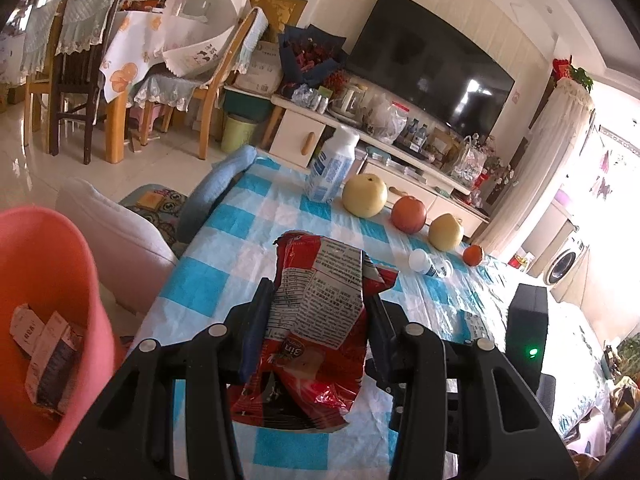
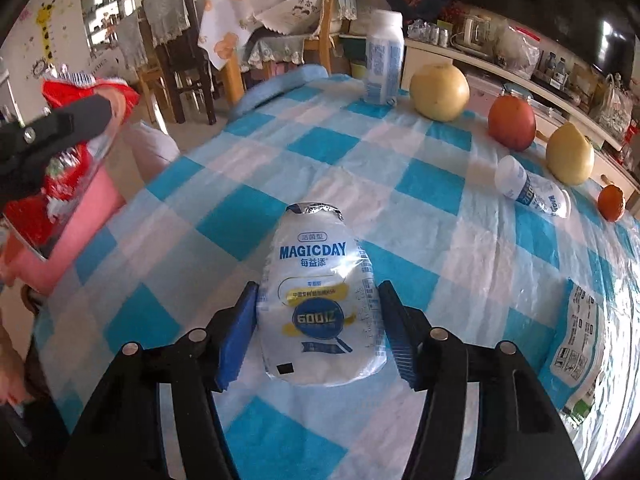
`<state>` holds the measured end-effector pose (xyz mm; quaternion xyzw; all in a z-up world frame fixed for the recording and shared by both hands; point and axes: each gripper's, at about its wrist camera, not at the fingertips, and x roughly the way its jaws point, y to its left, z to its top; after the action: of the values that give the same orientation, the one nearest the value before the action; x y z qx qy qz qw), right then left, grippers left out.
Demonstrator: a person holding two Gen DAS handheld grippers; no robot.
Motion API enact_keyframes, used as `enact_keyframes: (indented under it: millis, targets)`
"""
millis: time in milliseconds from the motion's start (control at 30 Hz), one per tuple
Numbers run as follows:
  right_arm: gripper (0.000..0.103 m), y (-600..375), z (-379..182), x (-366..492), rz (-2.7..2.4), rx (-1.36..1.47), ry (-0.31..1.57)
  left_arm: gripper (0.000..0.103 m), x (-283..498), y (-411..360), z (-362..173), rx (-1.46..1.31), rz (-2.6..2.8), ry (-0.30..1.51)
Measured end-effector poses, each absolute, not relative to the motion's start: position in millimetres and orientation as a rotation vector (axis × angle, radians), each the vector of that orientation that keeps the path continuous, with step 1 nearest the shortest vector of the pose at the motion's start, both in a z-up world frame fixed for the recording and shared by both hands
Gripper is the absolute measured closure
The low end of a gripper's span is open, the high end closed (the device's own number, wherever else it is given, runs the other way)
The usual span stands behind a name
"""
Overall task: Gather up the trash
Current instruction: 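Carry the red wrapper and the MAGICDAY pouch over the pink bucket and release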
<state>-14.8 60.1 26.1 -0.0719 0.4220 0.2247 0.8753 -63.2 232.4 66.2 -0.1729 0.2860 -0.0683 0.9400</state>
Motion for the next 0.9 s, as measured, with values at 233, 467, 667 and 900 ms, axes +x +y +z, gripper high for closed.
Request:
enact_keyframes:
  millis: [233,467,667,900]
  targets:
    - [0.043,91,68,-32,0.571,-0.076,0.817,0.057,-88,264,81,-0.36,-0.081,0.541]
    - [0.043,154,112,-54,0.761,-0.018,0.763,0.057,-121,318,95,-0.36,0.03,0.497]
    - [0.043,228,130,-64,0.904,-0.001,0.761,0.057,-138,370,81,-0.406,0.141,0.507]
    - [0.041,283,120,-63,0.95,-0.018,0.797,0.048,-134,413,44,-0.47,0.216,0.605]
